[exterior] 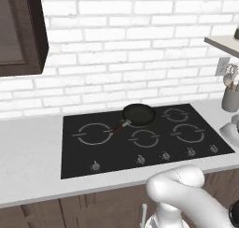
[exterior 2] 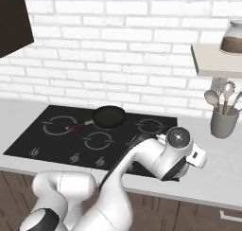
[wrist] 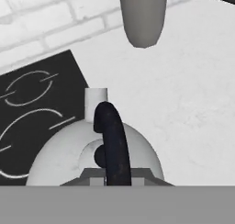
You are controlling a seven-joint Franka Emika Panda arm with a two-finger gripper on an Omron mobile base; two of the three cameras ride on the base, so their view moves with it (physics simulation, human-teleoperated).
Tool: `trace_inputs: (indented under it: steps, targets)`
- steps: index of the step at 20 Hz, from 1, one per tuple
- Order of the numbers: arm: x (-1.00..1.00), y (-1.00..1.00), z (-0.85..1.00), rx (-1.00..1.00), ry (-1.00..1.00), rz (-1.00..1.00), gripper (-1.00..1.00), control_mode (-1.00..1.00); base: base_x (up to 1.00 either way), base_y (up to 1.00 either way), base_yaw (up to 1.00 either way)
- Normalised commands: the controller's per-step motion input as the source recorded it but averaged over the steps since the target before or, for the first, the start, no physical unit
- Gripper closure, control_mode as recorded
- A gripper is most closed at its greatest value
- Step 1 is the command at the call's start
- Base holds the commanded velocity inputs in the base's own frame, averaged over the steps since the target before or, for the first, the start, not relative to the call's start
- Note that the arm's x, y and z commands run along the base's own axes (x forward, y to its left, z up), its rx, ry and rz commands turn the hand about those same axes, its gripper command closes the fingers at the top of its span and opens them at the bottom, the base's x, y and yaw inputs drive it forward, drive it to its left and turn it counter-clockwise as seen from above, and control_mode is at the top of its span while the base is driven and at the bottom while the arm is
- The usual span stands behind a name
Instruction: Pick the kettle from the counter and place it on a stove burner. Then turn the burner on.
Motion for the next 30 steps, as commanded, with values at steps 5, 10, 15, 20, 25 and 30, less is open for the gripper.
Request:
trace_inputs:
  steps: [5, 10, 15, 20, 25, 30]
  targets:
    - [-0.01, 0.88, 0.72, -0.03, -0.02, 0.28, 1.0, -1.0, 0.0, 0.0, 0.0]
    - [0.0, 0.86, 0.89, -0.02, 0.06, 0.29, 1.0, -1.0, 0.0, 0.0, 0.0]
    - [0.04, 1.0, 0.65, -0.06, 0.13, 0.3, 1.0, -1.0, 0.0, 0.0, 0.0]
    - [0.16, 1.0, 0.36, -0.07, 0.15, 0.27, 1.0, -1.0, 0.0, 0.0, 0.0]
    - [0.36, 1.0, 0.0, -0.02, 0.14, 0.23, 1.0, -1.0, 0.0, 0.0, 0.0]
    - [0.44, 1.0, 0.0, 0.0, 0.14, 0.19, 1.0, -1.0, 0.0, 0.0, 0.0]
